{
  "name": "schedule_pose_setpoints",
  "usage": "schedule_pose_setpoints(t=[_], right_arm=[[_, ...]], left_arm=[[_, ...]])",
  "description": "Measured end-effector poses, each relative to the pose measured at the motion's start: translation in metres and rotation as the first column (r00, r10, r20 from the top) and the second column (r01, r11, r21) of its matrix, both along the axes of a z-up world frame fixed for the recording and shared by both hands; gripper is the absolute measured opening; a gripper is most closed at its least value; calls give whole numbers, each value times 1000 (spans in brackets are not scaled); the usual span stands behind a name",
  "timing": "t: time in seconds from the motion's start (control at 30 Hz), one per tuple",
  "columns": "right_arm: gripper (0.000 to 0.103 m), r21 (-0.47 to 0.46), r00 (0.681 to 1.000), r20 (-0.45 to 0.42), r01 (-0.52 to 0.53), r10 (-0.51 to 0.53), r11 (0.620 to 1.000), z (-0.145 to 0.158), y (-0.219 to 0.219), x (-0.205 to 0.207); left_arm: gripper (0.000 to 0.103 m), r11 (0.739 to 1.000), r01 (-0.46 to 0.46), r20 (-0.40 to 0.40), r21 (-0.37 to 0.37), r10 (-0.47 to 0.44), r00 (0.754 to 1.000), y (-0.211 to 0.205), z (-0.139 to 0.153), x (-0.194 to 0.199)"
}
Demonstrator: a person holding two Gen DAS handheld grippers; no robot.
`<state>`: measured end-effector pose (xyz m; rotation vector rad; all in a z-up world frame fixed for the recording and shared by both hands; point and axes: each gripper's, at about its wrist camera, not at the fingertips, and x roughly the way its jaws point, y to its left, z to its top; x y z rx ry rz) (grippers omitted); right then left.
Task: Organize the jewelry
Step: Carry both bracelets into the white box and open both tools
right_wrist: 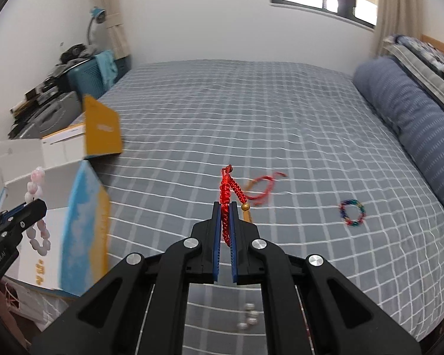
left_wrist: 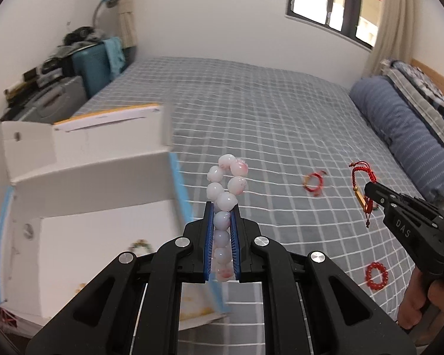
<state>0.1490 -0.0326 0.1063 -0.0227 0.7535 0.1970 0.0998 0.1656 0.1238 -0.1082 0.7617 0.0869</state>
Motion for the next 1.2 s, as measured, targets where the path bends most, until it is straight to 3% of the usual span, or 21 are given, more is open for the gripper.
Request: schedule_pose_setpoints(t=[0.3, 0.63, 0.97, 1.2], right_arm=[[5, 5, 990, 19, -142, 142, 990, 16, 107, -20], [4, -7, 957, -37, -289, 288, 957, -13, 214, -48], [4, 2, 939, -144, -317, 314, 948, -61, 256, -51], [4, 6, 933, -186, -313, 308, 950, -73, 262, -47]], left_arm=[[10, 988, -151, -30, 22, 151, 988, 95, -9, -38], [10, 962, -272, -94, 27, 273, 957, 176, -44, -73], [10, 949, -312, -190, 34, 313, 931, 210, -83, -76], [10, 953, -301, -226, 35, 301, 926, 207, -95, -70]])
